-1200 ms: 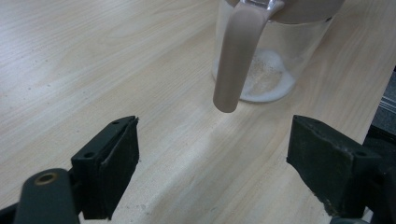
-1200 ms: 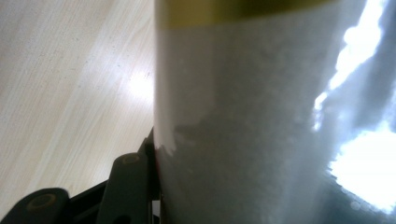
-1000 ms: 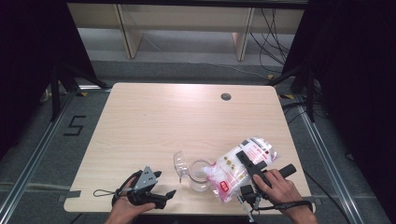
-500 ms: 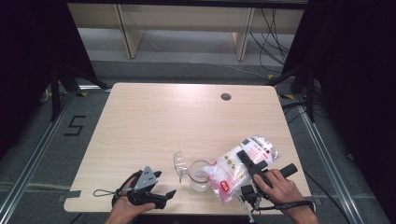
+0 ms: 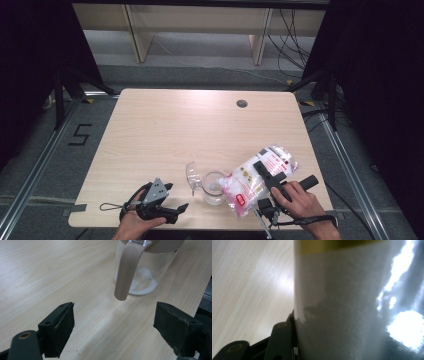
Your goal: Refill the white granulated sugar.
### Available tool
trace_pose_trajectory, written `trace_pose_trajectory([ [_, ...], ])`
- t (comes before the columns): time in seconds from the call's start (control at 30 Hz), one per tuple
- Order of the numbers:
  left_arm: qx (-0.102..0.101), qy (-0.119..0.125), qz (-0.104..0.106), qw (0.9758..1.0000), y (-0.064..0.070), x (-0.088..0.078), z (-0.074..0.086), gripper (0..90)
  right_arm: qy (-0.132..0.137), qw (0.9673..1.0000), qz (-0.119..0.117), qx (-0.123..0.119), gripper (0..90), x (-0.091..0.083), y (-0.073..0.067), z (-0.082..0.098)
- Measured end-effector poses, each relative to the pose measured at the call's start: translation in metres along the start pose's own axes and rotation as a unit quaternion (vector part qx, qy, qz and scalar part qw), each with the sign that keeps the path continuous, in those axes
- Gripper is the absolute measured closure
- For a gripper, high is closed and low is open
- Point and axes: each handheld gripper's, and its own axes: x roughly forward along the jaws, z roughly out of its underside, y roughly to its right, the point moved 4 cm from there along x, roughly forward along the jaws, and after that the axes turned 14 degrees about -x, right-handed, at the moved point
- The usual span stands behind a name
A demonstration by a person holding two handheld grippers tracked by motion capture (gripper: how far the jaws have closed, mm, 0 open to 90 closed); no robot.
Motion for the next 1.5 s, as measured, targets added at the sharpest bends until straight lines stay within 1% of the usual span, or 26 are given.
trace_pose_trajectory([
  [0.07, 0.0, 0.0, 0.0, 1.0, -0.0001, 0.0, 0.0, 16.5, 0.0, 1.0, 0.0, -0.001, 53.4, 0.0001, 0.0005, 0.0],
  [0.1, 0.0, 0.0, 0.0, 1.0, 0.0, 0.0, 0.0001, 16.5, 0.003, 0.9999, 0.002, -0.011, 53.4, 0.0007, 0.0026, -0.0001],
  [0.13, 0.0, 0.0, 0.0, 1.0, 0.0, 0.0, 0.0001, 16.5, 0.006, 0.9999, 0.009, -0.013, 53.5, 0.0011, 0.0031, -0.0002],
  [0.17, 0.0, 0.0, 0.0, 1.0, 0.0001, 0.0001, 0.0001, 16.5, 0.005, 0.9999, 0.007, -0.012, 53.5, 0.0009, 0.0029, -0.0003],
  [0.2, -0.006, 0.005, 0.001, 1.0, 0.0011, 0.0007, 0.0, 16.5, 0.019, 0.9989, 0.014, -0.04, 53.5, 0.0026, 0.0073, -0.0011],
  [0.23, -0.006, 0.005, 0.001, 1.0, 0.0011, 0.0007, 0.0, 16.5, 0.02, 0.9989, 0.015, -0.041, 53.5, 0.0026, 0.0076, -0.0012],
  [0.27, -0.006, 0.005, 0.001, 1.0, 0.001, 0.0006, -0.0001, 16.5, 0.001, 1.0, 0.001, 0.002, 53.5, 0.0001, 0.0004, -0.0005],
  [0.3, -0.006, 0.005, 0.001, 1.0, 0.001, 0.0006, -0.0001, 16.5, 0.001, 1.0, 0.001, 0.002, 53.5, 0.0001, 0.0004, -0.0005],
  [0.33, -0.006, 0.005, 0.001, 1.0, 0.0011, 0.0006, 0.0, 16.5, 0.021, 0.9988, 0.016, -0.04, 53.6, 0.0024, 0.008, -0.0015],
  [0.43, -0.009, 0.008, 0.002, 0.9999, 0.0016, 0.0011, -0.0002, 16.5, 0.022, 0.9988, 0.016, -0.04, 53.7, 0.0024, 0.008, -0.0016],
  [0.63, -0.005, 0.005, 0.001, 1.0, 0.001, 0.0006, -0.0002, 16.5, 0.022, 0.9989, 0.016, -0.038, 53.9, 0.0025, 0.0076, -0.0017],
  [0.7, -0.009, 0.007, 0.002, 0.9999, 0.0017, 0.0011, -0.0001, 16.5, 0.025, 0.9986, 0.016, -0.043, 54.0, 0.0028, 0.008, -0.0018],
  [0.77, -0.005, 0.008, 0.001, 1.0, 0.0014, 0.001, -0.0004, 16.5, 0.026, 0.9986, 0.015, -0.044, 54.0, 0.0029, 0.0081, -0.0017],
  [0.8, 0.005, 0.007, 0.002, 1.0, 0.0005, 0.0007, -0.001, 16.5, 0.027, 0.9985, 0.016, -0.045, 54.1, 0.003, 0.0083, -0.0016],
  [0.9, 0.001, 0.007, 0.001, 1.0, 0.0008, 0.0006, -0.0008, 16.5, 0.027, 0.9983, 0.01, -0.051, 54.1, 0.0029, 0.0093, -0.0009],
  [0.93, -0.005, 0.005, 0.001, 1.0, 0.001, 0.0004, -0.0002, 16.4, 0.027, 0.9983, 0.011, -0.05, 54.2, 0.0029, 0.0093, -0.0009],
  [0.97, -0.005, 0.005, 0.001, 1.0, 0.001, 0.0004, -0.0002, 16.5, 0.027, 0.9984, 0.016, -0.046, 54.2, 0.0028, 0.009, -0.0009],
  [1.0, -0.002, 0.007, -0.001, 1.0, 0.0009, 0.0004, -0.0006, 16.5, 0.009, 0.9999, 0.01, -0.011, 54.3, 0.0004, 0.0038, 0.0],
  [1.03, 0.0, 0.007, -0.001, 1.0, 0.0008, 0.0003, -0.0007, 16.5, 0.007, 0.9999, 0.008, -0.006, 54.3, -0.0001, 0.0025, -0.0002],
  [1.07, 0.0, 0.007, -0.001, 1.0, 0.0008, 0.0003, -0.0007, 16.5, 0.009, 0.9998, 0.011, -0.01, 54.3, 0.0003, 0.0035, -0.0004],
  [1.1, -0.002, 0.008, -0.001, 1.0, 0.001, 0.0004, -0.0006, 16.5, 0.003, 1.0, 0.003, 0.004, 54.3, -0.0007, 0.0006, -0.0004],
  [1.23, -0.005, 0.008, 0.0, 1.0, 0.0011, 0.0006, -0.0004, 16.5, 0.004, 1.0, 0.003, 0.003, 54.4, -0.0007, 0.0006, -0.0004],
  [1.27, -0.005, 0.008, -0.001, 1.0, 0.0011, 0.0005, -0.0005, 16.5, 0.01, 0.9999, 0.009, -0.01, 54.5, 0.0002, 0.0033, -0.0003],
  [1.3, -0.004, 0.008, -0.001, 1.0, 0.0011, 0.0005, -0.0006, 16.5, 0.009, 0.9999, 0.008, -0.009, 54.5, 0.0001, 0.0031, -0.0002],
  [1.37, -0.001, 0.007, -0.001, 1.0, 0.0009, 0.0003, -0.0007, 16.5, 0.001, 1.0, 0.003, 0.004, 54.5, -0.0011, 0.0005, 0.0002],
  [1.5, -0.005, 0.008, -0.001, 1.0, 0.0011, 0.0005, -0.0005, 16.5, 0.003, 1.0, 0.004, 0.003, 54.5, -0.0011, 0.0009, 0.0001],
])
